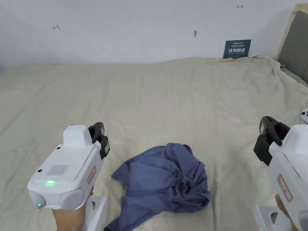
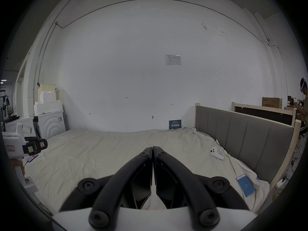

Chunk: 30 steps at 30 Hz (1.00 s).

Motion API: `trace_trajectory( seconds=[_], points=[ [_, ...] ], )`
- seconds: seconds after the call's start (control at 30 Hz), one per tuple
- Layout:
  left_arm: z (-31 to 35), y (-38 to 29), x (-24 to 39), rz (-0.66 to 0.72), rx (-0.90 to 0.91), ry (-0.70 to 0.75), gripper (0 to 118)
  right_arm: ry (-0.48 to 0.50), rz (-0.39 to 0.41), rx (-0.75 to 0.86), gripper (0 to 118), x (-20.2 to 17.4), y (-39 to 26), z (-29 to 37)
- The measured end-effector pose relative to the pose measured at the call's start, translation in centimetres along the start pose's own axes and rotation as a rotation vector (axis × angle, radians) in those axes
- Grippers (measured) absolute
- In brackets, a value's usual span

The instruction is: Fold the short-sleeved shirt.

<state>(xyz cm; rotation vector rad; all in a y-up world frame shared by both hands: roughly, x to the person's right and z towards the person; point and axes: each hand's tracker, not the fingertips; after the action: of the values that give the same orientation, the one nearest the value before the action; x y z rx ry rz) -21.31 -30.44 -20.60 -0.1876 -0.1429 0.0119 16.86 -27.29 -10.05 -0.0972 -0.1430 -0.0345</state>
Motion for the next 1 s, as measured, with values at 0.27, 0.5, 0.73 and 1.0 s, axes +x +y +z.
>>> trace_trajectory(
  seconds=[0.27,0.5,0.73,1.0],
  points=[
    [-1.4,-0.6,0.0,0.008,-0.092,-0.014,0,0.005,0.004,-0.014,1,-0.2,-0.2,-0.5],
    [-3.6,-2.2,-0.3,0.038,-0.238,-0.022,0,0.006,0.006,-0.036,1,-0.3,-0.7,-1.5],
    [-6.1,-4.7,-1.4,0.122,-0.366,0.004,22,0.004,0.003,-0.069,1,-0.3,-1.6,-2.6],
    [-6.7,-8.9,-1.1,0.132,-0.596,-0.01,98,0.009,0.0,-0.112,1,-0.4,-3.0,-3.8]
  ],
)
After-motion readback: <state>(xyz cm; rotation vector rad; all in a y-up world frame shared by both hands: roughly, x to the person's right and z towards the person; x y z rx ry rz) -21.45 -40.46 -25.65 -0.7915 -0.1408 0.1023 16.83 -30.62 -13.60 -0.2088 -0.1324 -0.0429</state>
